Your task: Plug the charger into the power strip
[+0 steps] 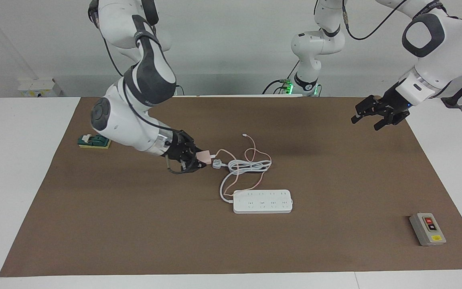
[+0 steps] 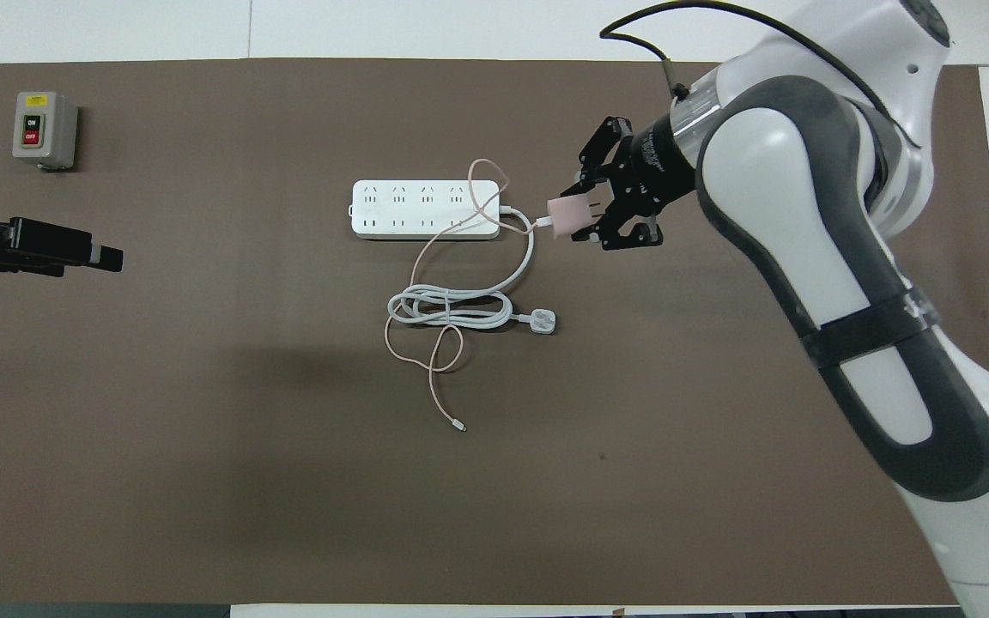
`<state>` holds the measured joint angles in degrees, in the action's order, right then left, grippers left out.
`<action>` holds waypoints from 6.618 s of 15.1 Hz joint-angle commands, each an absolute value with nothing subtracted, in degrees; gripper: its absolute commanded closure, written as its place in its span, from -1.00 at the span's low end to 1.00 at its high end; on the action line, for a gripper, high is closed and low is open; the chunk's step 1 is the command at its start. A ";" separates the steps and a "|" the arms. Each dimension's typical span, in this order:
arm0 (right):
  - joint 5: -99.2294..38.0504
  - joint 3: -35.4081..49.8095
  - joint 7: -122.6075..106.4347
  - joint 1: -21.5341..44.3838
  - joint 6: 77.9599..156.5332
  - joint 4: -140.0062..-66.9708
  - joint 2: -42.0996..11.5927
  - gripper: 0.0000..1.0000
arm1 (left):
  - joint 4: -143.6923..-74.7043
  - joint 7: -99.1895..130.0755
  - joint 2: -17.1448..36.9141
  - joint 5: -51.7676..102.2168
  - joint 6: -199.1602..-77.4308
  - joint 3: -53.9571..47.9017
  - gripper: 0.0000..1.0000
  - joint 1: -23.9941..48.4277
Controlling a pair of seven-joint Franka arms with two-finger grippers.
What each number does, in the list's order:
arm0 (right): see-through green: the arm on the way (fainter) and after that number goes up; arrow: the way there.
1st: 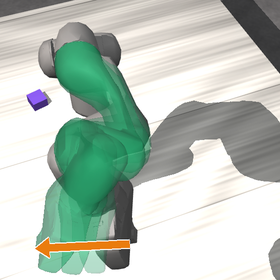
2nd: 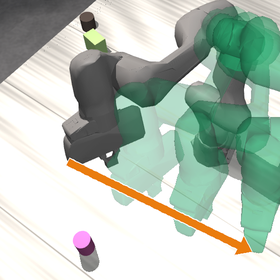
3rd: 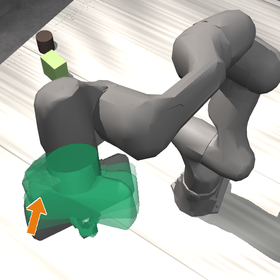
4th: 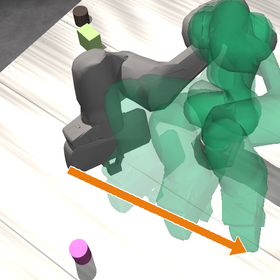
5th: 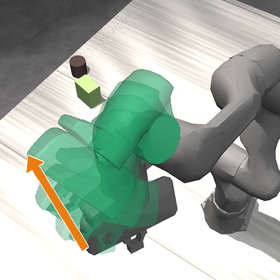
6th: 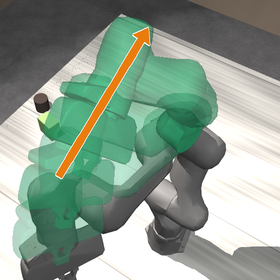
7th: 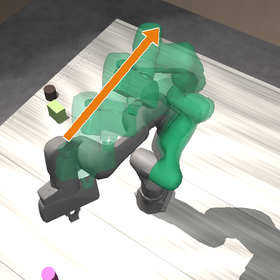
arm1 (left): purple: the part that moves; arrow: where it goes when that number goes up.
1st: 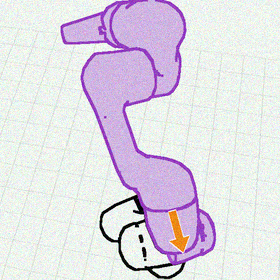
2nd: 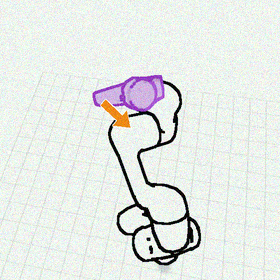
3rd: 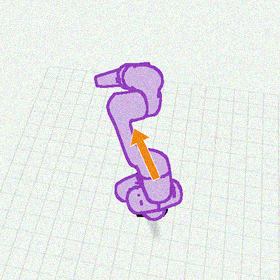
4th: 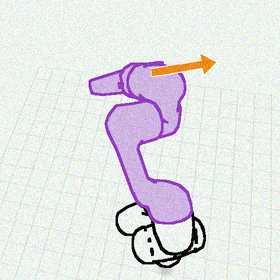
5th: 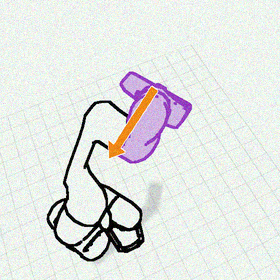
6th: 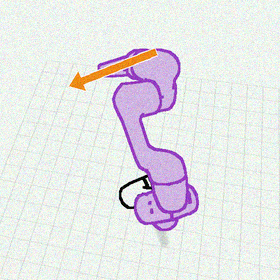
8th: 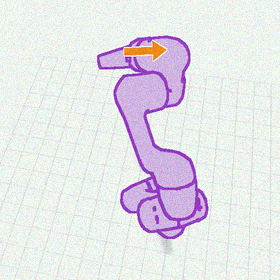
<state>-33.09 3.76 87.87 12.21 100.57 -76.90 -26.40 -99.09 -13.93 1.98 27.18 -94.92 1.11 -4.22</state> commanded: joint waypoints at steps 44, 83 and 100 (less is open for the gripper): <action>-28.83 3.34 113.38 33.40 119.71 -75.15 -26.89 1.00 | -121.64 -48.34 9.14 91.49 -92.55 0.18 -0.45 3.34; -25.15 2.81 90.74 15.48 111.90 -74.88 -22.06 -1.00 | -92.29 -20.24 19.86 31.43 -111.25 0.88 0.62 4.11; -13.18 2.99 34.58 2.56 101.69 -83.48 -13.90 -1.00 | -99.76 2.81 19.78 10.02 -128.76 0.97 0.87 19.07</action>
